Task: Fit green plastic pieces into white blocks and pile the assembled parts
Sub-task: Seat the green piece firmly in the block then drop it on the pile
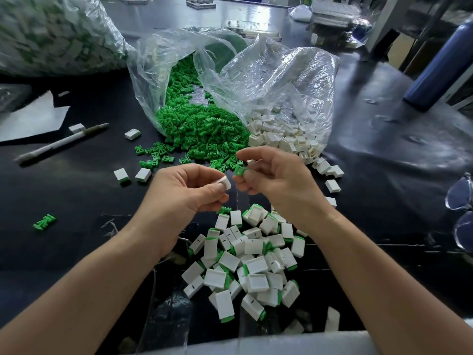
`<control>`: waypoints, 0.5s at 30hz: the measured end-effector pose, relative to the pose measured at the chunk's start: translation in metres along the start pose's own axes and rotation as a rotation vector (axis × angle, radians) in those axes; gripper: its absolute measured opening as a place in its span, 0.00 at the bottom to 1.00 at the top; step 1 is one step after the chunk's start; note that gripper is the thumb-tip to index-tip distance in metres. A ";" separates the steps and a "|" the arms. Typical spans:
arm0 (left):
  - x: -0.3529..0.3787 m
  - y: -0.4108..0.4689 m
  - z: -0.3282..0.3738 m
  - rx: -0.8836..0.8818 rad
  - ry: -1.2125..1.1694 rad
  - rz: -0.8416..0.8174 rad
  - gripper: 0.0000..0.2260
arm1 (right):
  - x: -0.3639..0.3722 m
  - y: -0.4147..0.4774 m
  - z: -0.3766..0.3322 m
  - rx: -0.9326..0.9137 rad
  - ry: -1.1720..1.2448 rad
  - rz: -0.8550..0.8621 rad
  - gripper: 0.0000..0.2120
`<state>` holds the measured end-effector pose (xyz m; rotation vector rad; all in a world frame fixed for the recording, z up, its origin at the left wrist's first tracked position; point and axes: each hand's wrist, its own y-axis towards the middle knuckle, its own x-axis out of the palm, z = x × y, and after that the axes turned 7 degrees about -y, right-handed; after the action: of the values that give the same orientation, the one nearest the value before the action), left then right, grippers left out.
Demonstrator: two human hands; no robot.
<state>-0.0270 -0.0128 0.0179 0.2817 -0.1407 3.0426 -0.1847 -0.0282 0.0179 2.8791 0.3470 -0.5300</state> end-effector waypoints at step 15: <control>0.000 -0.002 0.001 -0.050 -0.026 -0.018 0.03 | 0.003 0.001 0.003 -0.026 -0.180 0.096 0.12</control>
<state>-0.0271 -0.0111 0.0189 0.3176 -0.2152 3.0136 -0.1829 -0.0293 0.0143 2.7793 0.1845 -0.7533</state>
